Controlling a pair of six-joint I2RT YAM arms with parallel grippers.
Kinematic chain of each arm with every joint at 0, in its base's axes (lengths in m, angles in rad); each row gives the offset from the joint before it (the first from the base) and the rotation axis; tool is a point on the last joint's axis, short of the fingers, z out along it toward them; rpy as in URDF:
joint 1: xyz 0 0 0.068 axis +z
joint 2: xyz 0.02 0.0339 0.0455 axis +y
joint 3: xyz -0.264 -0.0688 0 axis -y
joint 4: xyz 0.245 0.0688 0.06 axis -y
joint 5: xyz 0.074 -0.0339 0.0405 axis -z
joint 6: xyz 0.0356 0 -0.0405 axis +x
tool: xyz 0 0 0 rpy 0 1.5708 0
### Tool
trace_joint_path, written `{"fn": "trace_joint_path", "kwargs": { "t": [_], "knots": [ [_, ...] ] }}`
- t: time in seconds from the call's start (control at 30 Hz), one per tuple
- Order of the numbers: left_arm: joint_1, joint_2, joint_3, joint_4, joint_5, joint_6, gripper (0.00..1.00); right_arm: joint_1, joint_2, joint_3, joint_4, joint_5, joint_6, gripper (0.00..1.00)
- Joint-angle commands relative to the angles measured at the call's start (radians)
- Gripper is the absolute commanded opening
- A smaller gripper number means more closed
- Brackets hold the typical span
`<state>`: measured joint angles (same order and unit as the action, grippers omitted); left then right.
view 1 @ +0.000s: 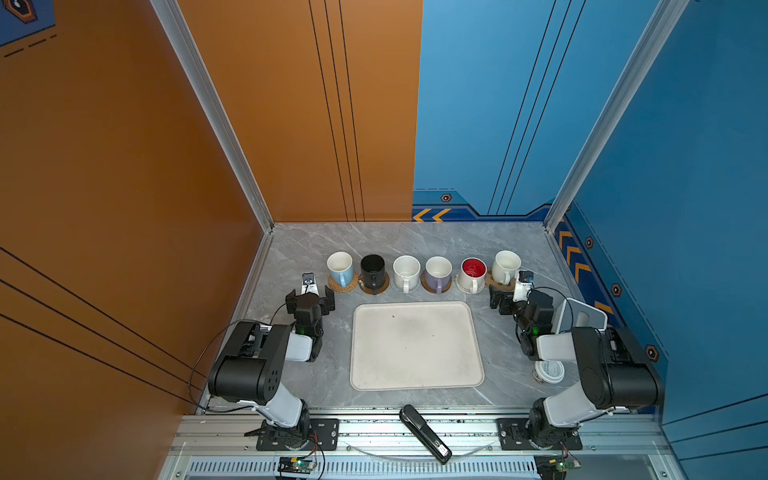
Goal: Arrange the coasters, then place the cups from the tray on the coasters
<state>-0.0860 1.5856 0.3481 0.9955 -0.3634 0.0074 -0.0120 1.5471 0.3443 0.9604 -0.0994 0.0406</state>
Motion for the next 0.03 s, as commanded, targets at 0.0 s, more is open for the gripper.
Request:
{"fn": "trace_joint_path", "kwargs": {
  "t": [0.0],
  "knots": [
    [0.004, -0.015, 0.008, -0.011, 0.000, -0.009, 0.98, 0.006, 0.001, 0.015, -0.019, 0.029, -0.002, 1.00]
  ]
}}
